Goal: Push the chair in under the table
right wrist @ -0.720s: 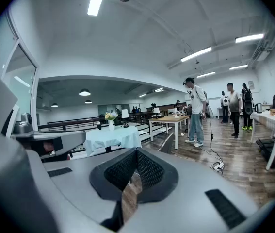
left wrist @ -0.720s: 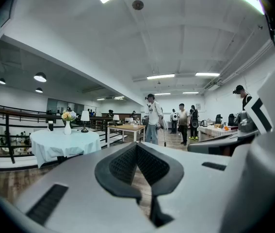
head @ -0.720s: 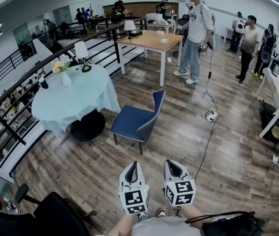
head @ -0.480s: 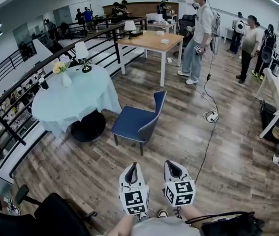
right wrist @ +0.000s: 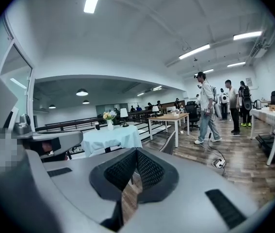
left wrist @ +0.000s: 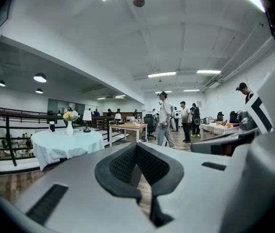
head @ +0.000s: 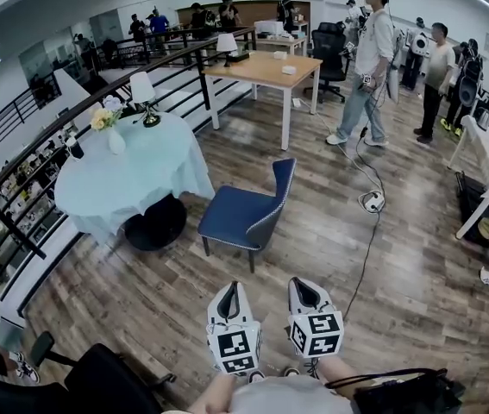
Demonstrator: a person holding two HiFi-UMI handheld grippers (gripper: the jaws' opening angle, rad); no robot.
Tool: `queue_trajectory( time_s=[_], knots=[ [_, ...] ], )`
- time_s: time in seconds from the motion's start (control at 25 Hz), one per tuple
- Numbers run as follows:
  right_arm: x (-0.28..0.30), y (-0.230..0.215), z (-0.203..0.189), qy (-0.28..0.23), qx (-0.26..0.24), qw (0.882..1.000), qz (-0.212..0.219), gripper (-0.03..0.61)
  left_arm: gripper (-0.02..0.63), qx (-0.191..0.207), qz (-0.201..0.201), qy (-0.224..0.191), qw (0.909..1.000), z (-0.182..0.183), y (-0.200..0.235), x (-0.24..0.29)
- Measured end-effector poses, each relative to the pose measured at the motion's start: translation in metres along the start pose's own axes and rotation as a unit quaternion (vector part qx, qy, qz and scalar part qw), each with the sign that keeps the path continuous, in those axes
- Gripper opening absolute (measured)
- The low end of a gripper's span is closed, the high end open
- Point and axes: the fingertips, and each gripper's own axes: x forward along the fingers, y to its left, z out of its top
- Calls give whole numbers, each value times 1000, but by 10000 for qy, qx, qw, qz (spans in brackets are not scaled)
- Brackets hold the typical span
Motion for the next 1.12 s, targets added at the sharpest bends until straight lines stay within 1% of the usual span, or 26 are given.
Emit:
queue_trajectory(
  time_s=[0.32,0.52,0.64,0.72,0.8,0.92,1.12],
  knots=[
    [17,0,-11,131,176,9992,-330,17,-2,52,-169,164,9997,-13,22,12],
    [23,-4,-25,294,200,9982,-479,17,-2,-110,-229,343,9991,-31,30,26],
    [28,-16,-27,341,235,9974,-587,17,-2,-101,-277,430,9986,-35,28,39],
    [34,-26,-27,344,154,9970,-683,17,-2,-71,-308,473,9984,-38,27,50],
    [42,-36,-26,341,-45,9965,-761,17,-2,-79,-321,522,9981,-42,26,62],
    [67,-53,-21,354,-159,9967,-720,17,-2,-95,-243,574,9980,-45,28,87],
    [115,-71,-1,415,-175,9982,-401,17,-2,-124,-27,666,9977,-37,33,134]
  ],
)
